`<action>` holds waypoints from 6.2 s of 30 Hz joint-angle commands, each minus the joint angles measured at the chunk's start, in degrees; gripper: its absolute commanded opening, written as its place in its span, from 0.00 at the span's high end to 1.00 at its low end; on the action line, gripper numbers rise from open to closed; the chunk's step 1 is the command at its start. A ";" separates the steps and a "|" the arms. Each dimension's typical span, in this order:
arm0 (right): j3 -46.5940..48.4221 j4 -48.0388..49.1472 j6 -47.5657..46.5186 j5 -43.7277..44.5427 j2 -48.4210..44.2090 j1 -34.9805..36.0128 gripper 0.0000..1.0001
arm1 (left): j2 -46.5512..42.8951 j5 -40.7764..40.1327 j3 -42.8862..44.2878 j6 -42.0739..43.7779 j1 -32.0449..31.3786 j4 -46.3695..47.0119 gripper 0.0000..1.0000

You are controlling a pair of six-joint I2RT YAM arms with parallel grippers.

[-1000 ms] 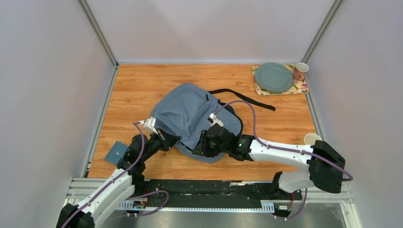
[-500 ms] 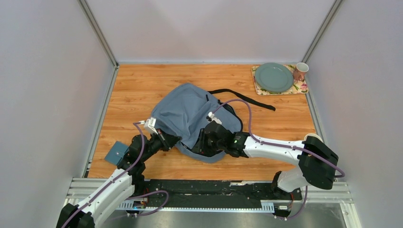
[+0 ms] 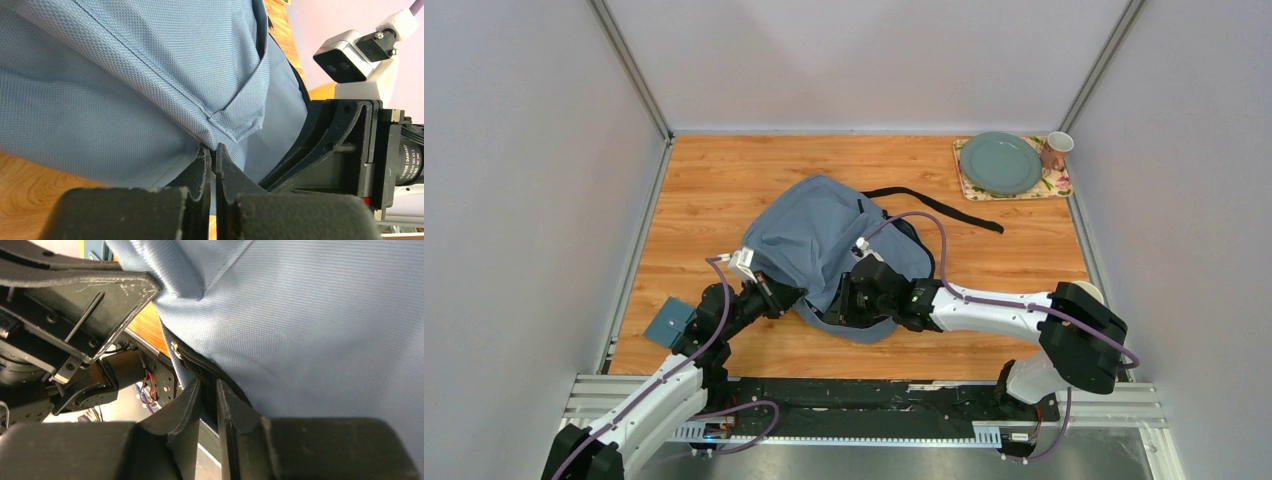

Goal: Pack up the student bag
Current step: Zip the student bag at the center of the board.

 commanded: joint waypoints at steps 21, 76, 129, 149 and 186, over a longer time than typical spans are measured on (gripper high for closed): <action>2.43 -2.12 -4.36 1.54 -4.99 0.36 1.00 | -0.33 5.53 0.91 0.29 -0.45 2.99 1.00; 3.67 -20.84 -17.62 5.07 -17.03 0.18 1.00 | -0.25 -0.53 8.11 12.42 -0.37 -13.17 1.00; 0.50 -10.13 -14.03 -1.96 -12.55 -0.08 1.00 | 1.24 11.50 5.84 -12.18 6.05 -15.59 0.38; 0.42 -15.84 -14.82 2.60 -13.78 -0.25 1.00 | 6.34 6.59 11.10 5.82 5.79 -25.04 1.00; -0.29 -9.60 -14.56 -0.82 -11.06 -0.25 1.00 | -2.61 24.69 8.91 3.02 18.62 -29.79 0.23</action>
